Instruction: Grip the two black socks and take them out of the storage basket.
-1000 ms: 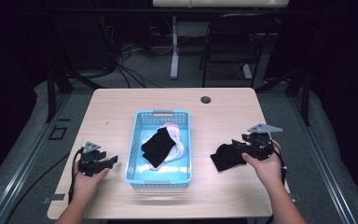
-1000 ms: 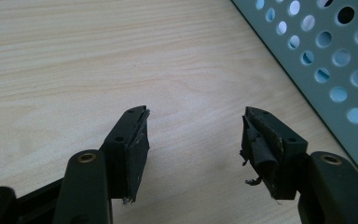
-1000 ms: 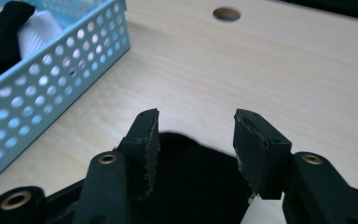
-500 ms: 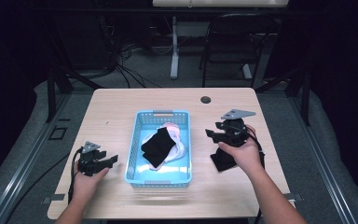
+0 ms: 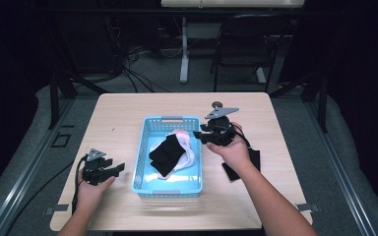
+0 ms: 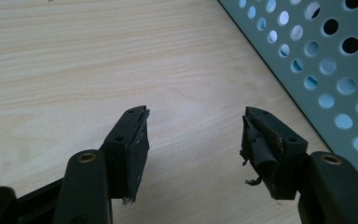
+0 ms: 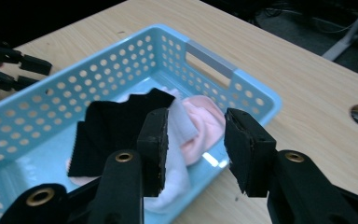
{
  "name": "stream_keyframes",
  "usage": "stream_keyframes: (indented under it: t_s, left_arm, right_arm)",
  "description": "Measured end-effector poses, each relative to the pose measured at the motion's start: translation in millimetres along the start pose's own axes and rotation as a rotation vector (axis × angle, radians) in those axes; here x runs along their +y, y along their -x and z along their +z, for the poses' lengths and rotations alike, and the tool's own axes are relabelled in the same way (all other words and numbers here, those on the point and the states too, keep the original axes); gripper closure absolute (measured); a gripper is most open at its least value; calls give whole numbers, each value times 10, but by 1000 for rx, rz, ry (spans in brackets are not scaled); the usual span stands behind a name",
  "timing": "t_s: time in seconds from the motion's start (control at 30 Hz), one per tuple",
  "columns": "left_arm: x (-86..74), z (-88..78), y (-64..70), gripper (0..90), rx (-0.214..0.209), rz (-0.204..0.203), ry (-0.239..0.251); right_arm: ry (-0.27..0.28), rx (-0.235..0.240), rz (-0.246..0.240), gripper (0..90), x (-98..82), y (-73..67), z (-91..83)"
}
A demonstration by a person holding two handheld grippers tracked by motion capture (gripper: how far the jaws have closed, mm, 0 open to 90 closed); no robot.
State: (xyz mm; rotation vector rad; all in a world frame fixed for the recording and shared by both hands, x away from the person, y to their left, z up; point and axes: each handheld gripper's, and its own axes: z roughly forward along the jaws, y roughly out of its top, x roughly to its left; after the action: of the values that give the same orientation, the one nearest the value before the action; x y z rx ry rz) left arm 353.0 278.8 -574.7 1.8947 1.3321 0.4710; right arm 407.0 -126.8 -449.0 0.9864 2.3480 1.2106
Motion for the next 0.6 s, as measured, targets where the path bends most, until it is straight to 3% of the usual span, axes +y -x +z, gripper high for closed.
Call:
stream_keyframes:
  t_s: [0.2, 0.6]
  left_arm:
    - [-1, -7, 2, 412, -1, 3, 2]
    - [2, -8, 7, 412, -10, 9, 2]
  right_arm:
    - [-11, 27, 15, 588, 74, -78, 199]
    - [-87, 68, 47, 627, 27, -231, 642]
